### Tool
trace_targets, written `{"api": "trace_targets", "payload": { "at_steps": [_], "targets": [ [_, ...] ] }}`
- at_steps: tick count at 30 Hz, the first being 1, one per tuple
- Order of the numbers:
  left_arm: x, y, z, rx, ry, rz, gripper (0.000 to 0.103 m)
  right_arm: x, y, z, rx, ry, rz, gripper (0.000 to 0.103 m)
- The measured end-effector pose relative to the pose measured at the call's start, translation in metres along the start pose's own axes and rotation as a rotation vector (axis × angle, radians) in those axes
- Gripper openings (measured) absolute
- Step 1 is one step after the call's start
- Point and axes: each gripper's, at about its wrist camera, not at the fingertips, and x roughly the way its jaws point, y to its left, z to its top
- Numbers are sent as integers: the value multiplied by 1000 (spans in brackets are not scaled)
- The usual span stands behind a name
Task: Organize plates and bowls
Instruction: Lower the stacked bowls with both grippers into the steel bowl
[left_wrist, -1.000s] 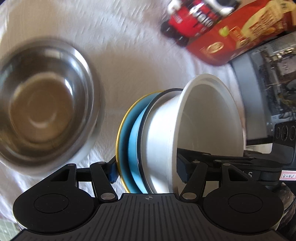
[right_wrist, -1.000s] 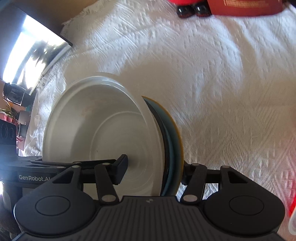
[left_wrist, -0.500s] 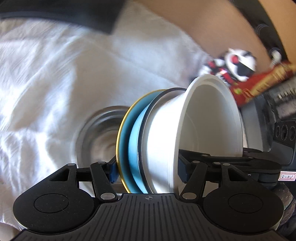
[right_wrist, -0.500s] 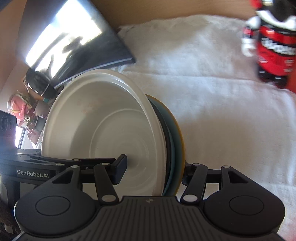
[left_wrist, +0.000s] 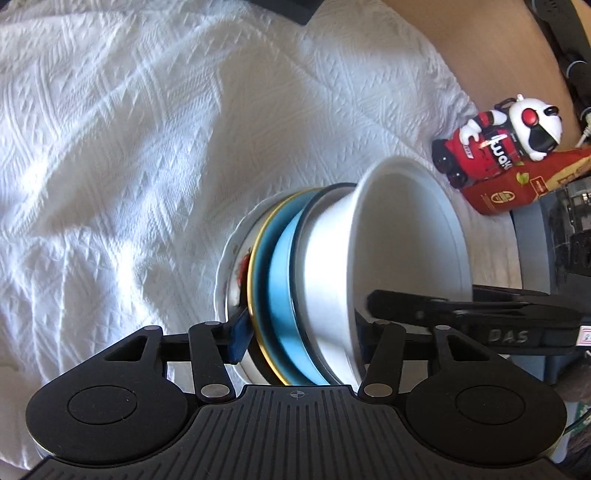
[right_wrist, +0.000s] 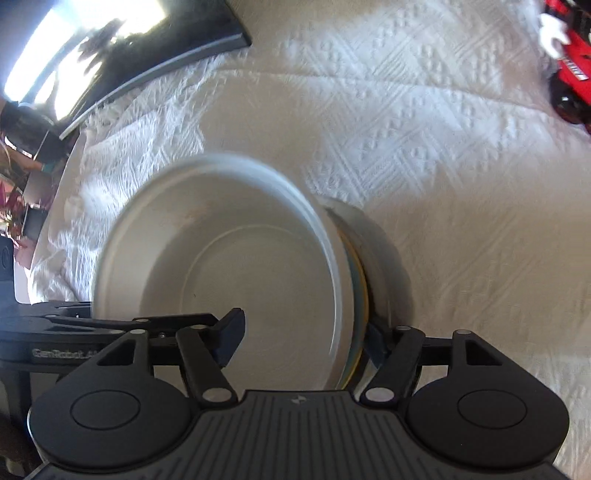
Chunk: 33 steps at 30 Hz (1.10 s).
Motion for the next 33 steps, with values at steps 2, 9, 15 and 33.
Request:
{"api": "trace_targets", "payload": {
  "at_steps": [2, 9, 15, 33],
  "targets": [
    [-2, 2, -1, -5, -6, -3, 55, -8, -1, -3, 6, -12, -2, 68],
    [-10, -1, 1, 15, -39, 33, 53, -42, 30, -3, -105, -119, -1, 70],
    [-24, 3, 0, 4, -95, 26, 51, -41, 36, -6, -139, -140, -39, 70],
    [-42, -14, 7, -25, -163, -4, 38, -56, 28, -19, -145, -201, 9, 67]
  ]
}}
